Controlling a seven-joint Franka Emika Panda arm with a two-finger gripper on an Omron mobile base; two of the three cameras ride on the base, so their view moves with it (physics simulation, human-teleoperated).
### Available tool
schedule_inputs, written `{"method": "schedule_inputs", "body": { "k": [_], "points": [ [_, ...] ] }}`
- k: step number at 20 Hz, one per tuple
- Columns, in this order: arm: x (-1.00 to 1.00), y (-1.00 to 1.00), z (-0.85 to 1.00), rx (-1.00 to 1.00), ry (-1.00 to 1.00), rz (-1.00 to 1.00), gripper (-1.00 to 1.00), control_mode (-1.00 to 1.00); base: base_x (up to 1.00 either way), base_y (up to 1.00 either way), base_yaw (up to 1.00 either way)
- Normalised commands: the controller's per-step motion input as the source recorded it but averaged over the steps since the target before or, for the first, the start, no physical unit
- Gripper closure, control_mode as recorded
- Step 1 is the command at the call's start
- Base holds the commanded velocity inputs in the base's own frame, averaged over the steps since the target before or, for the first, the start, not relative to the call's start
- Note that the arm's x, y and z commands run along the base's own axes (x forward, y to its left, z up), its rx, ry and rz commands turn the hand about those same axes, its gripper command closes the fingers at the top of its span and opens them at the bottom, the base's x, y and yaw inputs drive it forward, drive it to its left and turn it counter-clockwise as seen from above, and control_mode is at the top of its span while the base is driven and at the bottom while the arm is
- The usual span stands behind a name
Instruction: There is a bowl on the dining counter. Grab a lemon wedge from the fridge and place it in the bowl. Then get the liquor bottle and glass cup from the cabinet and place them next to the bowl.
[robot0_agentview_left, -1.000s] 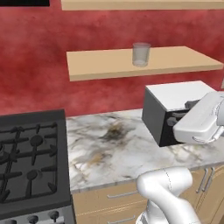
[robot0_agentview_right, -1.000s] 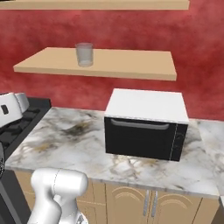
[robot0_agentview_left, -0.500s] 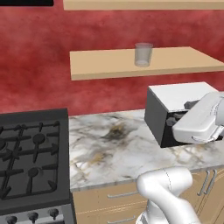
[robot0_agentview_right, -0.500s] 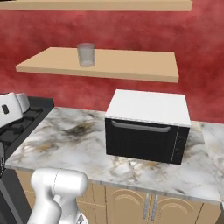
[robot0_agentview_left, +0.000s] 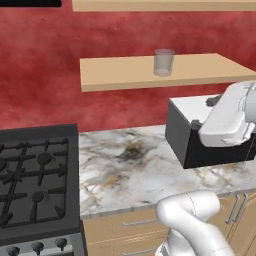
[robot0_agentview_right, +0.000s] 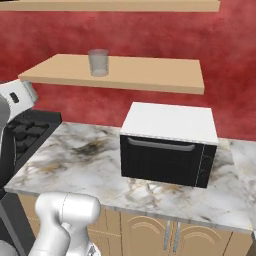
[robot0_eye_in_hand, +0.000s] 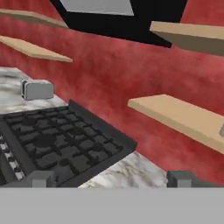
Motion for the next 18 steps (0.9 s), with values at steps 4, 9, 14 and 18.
{"method": "schedule_inputs", "body": {
  "k": [4, 9, 14, 18],
  "points": [
    [-0.05, -0.21, 0.46, -0.34, -0.2, 0.21, -1.0, -1.0, 0.0, 0.0, 0.0],
    [-0.26, -0.27, 0.28, -0.45, -0.31, 0.23, -1.0, -1.0, 0.0, 0.0, 0.0],
    [-0.15, -0.11, 0.01, -0.29, -0.18, 0.13, -1.0, -1.0, 0.0, 0.0, 0.0],
    [0.09, -0.29, 0.0, -0.14, -0.04, 0.0, -1.0, -1.0, 0.0, 0.0, 0.0]
  ]
}}
